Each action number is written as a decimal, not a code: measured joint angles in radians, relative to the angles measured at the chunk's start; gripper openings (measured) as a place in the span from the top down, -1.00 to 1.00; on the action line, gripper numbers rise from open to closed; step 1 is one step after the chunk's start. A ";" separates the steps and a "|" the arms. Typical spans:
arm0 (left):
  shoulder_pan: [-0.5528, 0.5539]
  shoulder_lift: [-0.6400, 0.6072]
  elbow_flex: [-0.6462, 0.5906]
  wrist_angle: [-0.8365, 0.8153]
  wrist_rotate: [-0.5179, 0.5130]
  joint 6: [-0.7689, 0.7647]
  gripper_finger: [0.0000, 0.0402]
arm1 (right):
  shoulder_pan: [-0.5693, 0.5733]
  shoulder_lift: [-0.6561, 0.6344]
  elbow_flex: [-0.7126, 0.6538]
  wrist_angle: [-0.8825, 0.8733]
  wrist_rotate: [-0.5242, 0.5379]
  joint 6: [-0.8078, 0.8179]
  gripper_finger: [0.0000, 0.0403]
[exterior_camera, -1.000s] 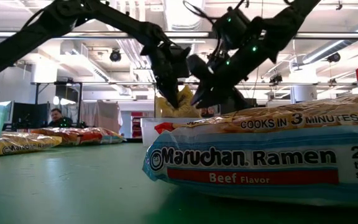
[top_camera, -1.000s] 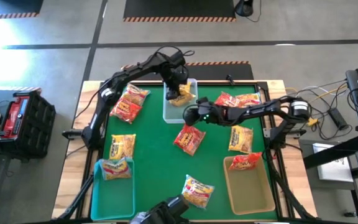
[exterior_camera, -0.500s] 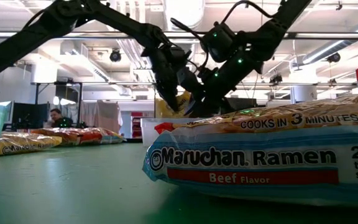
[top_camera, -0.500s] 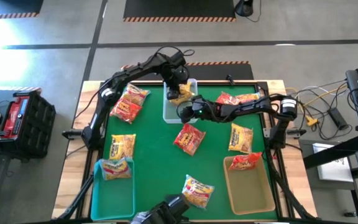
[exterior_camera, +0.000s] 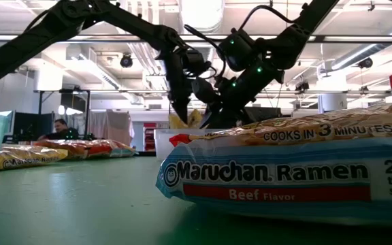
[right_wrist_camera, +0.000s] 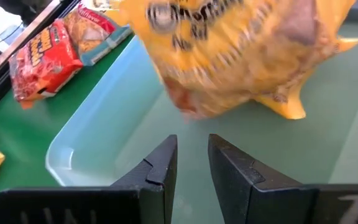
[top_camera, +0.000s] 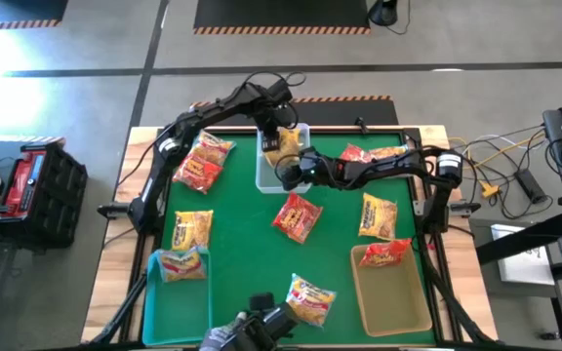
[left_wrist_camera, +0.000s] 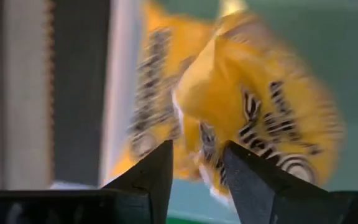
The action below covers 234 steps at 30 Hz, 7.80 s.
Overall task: Sort Maruchan noodles
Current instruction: Put the middle yellow noodle pack into the transparent bin, then put the right yellow noodle pack into the transparent bin
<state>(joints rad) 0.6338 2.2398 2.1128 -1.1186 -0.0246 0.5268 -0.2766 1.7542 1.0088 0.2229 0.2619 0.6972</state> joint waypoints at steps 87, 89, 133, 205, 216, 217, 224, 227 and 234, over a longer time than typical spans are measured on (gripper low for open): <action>-0.487 -0.132 -0.507 1.177 0.229 -1.232 0.32 | 0.287 -0.696 -0.435 -1.247 -0.262 -0.100 0.59; -0.486 -0.132 -0.507 1.204 0.239 -1.257 0.32 | 0.287 -0.696 -0.445 -1.212 -0.259 -0.040 0.59; -0.339 -0.251 -0.877 1.355 0.351 -1.281 0.32 | 0.178 -0.617 -0.425 -0.794 -0.236 0.107 0.59; -0.560 -0.146 -0.628 1.044 0.025 -1.479 0.32 | 0.189 -0.828 -0.583 -0.714 -0.331 0.068 0.59; -0.562 -0.037 -0.560 1.125 0.026 -1.548 0.32 | 0.189 -0.773 -0.650 -0.619 -0.309 0.022 0.60; -0.561 -0.022 -0.538 1.123 0.038 -1.546 0.32 | 0.189 -0.773 -0.659 -0.620 -0.310 0.013 0.60; -0.557 0.047 -0.367 1.087 0.092 -1.462 0.32 | 0.189 -0.771 -0.731 -0.628 -0.276 -0.047 0.60; -0.559 0.067 -0.291 0.978 0.076 -1.423 0.32 | 0.189 -0.774 -0.756 -0.612 -0.268 -0.060 0.61; -0.567 0.070 -0.191 0.830 -0.109 -1.335 0.32 | 0.189 -0.785 -0.776 -0.594 -0.259 -0.096 0.67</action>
<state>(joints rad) 0.0669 2.3100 1.9219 -0.2887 -0.1339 -0.8081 -0.0875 0.9689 0.2325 -0.3707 0.0032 0.6012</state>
